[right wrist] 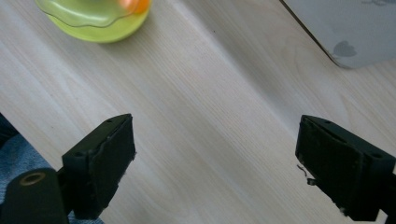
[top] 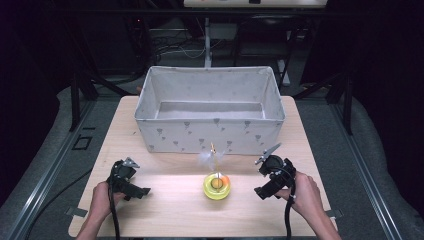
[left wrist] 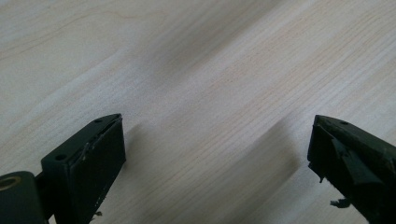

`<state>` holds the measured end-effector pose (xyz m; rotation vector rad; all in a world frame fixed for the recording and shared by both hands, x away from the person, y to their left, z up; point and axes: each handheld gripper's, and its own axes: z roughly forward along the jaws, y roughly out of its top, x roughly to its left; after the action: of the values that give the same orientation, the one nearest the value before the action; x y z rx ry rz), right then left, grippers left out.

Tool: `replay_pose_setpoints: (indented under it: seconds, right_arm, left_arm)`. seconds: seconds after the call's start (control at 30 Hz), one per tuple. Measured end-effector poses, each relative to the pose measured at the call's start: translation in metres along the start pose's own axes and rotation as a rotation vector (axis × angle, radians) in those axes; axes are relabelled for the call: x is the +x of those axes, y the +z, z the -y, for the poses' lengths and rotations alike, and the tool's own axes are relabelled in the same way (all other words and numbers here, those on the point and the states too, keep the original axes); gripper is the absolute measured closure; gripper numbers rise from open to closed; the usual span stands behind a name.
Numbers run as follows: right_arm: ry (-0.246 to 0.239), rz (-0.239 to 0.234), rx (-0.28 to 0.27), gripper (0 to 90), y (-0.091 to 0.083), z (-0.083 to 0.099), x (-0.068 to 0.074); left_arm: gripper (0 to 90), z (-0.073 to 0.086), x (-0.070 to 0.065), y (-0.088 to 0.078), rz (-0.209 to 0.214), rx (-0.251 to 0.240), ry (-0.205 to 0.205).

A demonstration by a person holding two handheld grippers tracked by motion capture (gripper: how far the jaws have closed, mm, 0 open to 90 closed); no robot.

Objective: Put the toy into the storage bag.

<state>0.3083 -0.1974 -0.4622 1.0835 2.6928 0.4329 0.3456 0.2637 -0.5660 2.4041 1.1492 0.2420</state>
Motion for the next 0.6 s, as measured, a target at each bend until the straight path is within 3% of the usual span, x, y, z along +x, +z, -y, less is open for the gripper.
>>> replay_pose_setpoints:
  seconds: [0.6]
  right_arm:
    - [-0.115,-0.040,0.016,8.7,-0.011,-0.041,0.027]
  left_arm:
    - [4.3,0.001,0.002,0.000,-0.001,0.011,-0.003]
